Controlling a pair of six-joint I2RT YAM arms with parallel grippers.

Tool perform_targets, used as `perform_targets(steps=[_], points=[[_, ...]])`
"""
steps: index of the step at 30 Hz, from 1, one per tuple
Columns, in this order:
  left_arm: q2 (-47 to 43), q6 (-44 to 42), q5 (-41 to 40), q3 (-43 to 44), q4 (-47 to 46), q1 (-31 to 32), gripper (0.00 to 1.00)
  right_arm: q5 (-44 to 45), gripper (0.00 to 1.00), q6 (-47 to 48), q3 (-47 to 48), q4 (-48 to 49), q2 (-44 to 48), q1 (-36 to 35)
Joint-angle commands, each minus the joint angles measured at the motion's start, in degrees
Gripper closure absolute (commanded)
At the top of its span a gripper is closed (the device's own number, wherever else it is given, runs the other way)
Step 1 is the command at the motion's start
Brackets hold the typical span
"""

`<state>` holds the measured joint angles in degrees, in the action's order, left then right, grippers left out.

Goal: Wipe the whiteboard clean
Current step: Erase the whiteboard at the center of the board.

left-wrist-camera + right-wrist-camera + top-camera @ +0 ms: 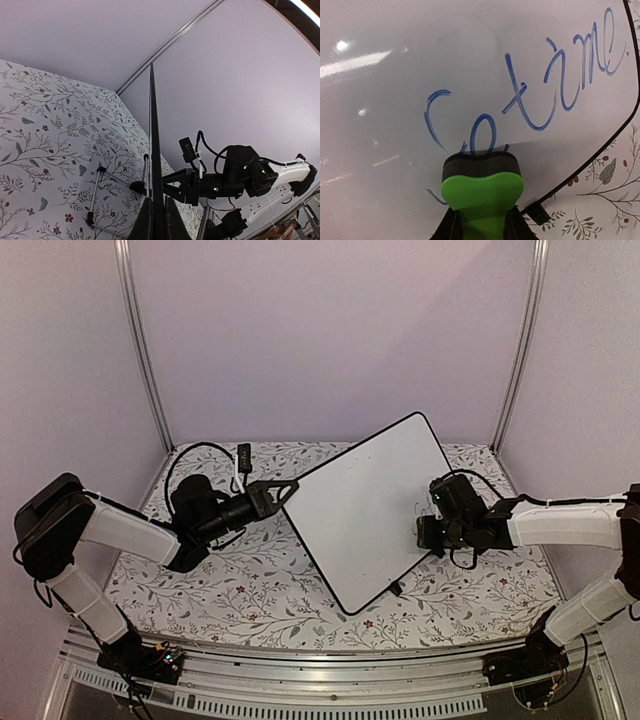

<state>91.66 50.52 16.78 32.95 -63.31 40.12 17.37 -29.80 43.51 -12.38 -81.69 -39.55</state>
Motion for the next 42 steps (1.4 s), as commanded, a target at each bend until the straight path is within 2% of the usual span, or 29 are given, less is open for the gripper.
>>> perform_targets(steps=[1,13,19,32,42], points=[[1.28,-1.57,5.99,0.16,1.52,2.16,1.0,-6.43,1.0,2.71,-0.31,-0.4,1.63,0.51],[1.1,-1.55,6.03,0.1,1.43,2.16,1.0,-14.07,1.0,8.51,9.46,-6.04,-3.53,0.6],[0.46,-1.87,5.84,-0.08,1.78,2.16,1.0,-18.18,1.0,7.78,6.07,-6.13,-5.08,2.2],[0.51,-1.9,6.06,0.04,1.78,2.16,1.0,-22.81,1.0,5.29,-3.26,-4.72,-1.25,3.35],[0.89,-1.74,6.25,0.11,1.7,2.16,1.0,-20.89,1.0,6.3,0.99,-3.7,-1.26,7.48]])
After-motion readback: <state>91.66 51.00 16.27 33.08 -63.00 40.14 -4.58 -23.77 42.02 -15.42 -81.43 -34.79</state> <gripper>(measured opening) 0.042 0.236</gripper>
